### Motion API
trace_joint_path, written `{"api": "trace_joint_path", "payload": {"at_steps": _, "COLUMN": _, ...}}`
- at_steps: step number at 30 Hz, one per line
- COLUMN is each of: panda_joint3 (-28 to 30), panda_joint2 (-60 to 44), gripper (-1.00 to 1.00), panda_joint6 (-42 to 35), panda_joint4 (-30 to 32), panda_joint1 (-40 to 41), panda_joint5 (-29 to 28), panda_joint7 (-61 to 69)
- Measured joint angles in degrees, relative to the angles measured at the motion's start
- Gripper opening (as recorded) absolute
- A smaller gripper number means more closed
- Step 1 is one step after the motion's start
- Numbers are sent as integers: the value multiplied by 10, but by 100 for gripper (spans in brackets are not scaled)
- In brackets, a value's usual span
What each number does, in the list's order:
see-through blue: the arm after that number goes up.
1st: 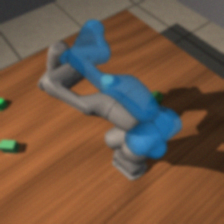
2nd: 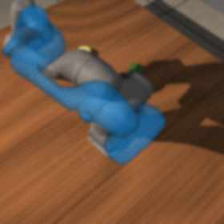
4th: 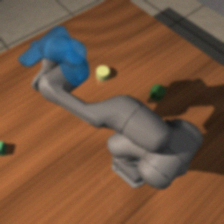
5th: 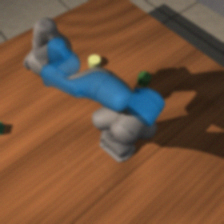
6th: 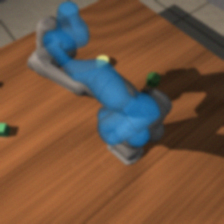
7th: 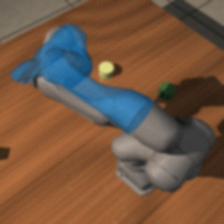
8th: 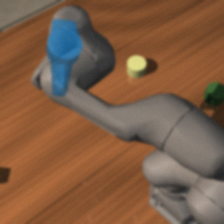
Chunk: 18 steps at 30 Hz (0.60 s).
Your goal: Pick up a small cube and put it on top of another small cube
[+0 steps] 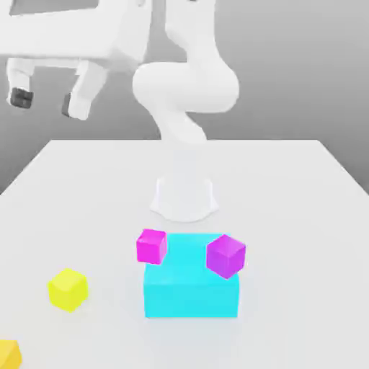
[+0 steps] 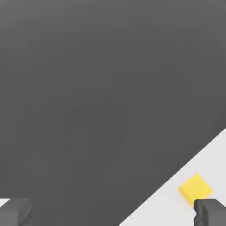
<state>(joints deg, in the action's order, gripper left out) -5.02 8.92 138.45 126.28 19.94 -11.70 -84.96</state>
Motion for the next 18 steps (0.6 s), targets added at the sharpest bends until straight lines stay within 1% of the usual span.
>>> {"api": "trace_joint_path", "payload": {"at_steps": 5, "panda_joint3": 16, "panda_joint2": -102, "gripper": 0, "panda_joint6": 22, "panda_joint4": -15, "panda_joint1": 39, "panda_joint5": -7, "panda_joint7": -93}}
{"api": "trace_joint_path", "payload": {"at_steps": 9, "panda_joint3": 30, "panda_joint2": -180, "gripper": 0, "panda_joint6": 42, "panda_joint4": -25, "panda_joint1": 55, "panda_joint5": 7, "panda_joint7": -153}}
{"api": "trace_joint_path", "payload": {"at_steps": 13, "panda_joint3": 44, "panda_joint2": -256, "gripper": 0, "panda_joint6": 64, "panda_joint4": -35, "panda_joint1": 72, "panda_joint5": 43, "panda_joint7": -199}}
{"api": "trace_joint_path", "payload": {"at_steps": 18, "panda_joint3": 47, "panda_joint2": -348, "gripper": 0, "panda_joint6": 95, "panda_joint4": -49, "panda_joint1": 103, "panda_joint5": 105, "panda_joint7": -239}}
